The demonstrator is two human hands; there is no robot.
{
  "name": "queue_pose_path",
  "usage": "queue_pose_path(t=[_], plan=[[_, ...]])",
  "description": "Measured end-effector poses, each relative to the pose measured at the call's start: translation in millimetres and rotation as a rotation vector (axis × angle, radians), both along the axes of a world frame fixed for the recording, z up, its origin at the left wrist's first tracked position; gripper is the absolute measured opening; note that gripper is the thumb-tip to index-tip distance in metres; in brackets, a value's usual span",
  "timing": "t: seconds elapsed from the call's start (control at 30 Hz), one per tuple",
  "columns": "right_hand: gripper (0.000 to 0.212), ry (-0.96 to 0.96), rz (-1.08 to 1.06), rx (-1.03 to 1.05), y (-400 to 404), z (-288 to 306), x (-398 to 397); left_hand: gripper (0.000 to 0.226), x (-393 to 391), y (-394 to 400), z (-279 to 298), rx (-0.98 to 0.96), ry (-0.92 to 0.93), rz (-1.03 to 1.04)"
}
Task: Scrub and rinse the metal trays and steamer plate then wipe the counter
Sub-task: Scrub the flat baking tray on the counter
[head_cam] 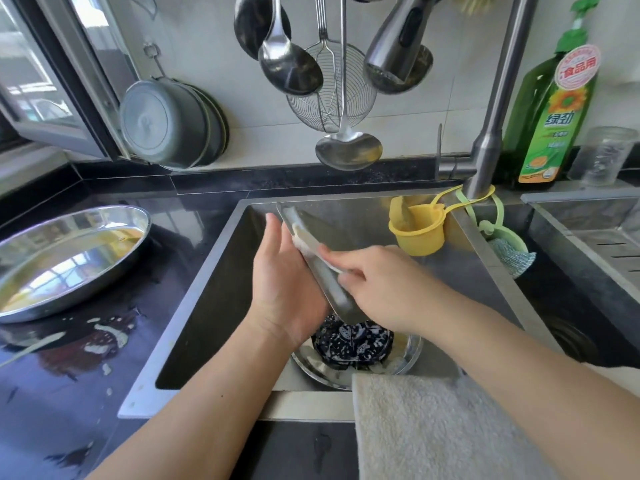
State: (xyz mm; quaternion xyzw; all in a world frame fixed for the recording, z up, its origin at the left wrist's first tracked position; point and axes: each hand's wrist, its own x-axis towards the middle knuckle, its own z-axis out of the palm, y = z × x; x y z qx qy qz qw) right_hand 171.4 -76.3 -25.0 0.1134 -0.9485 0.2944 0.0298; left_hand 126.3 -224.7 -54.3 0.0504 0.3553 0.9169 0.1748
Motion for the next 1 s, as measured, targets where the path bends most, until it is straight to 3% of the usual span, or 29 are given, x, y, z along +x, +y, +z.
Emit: queue_pose_path(t=[0.07,0.23,0.43,0.53,0.7,0.9,1.0], plan=[[0.053,0.015,-0.006,-0.014,-1.2,-1.8,-4.8,0.065,5.2,3.4,1.6,0.013,-0.001,-0.021],[0.049,-0.215,0.171,0.019,18.5,15.0,17.9,0.057,-9.3,-20.2,8.4,0.058,-0.015,0.024],[0.05,-0.018,0.014,-0.036,2.1,0.6,-3.5,0.053,-2.6,-3.1,-1.1,0.045,-0.021,-0.081],[0.049,-0.047,0.063,-0.041,8.8,3.1,0.1,0.038,-4.6,-3.9,-1.6,0.01,0.02,0.024],[0.048,-0.218,0.186,0.024,22.9,6.2,18.0,0.039,-13.3,-15.5,-0.4,-0.093,0.096,0.128],[0.05,-0.015,0.059,-0.014,1.4,-7.3,6.6,0.038,-12.3,-6.7,-3.4,-0.064,0.015,0.176],[0.051,-0.062,0.121,-0.023,6.7,-4.3,7.9,0.037,-16.1,-13.9,1.3,-0.031,-0.001,0.224]])
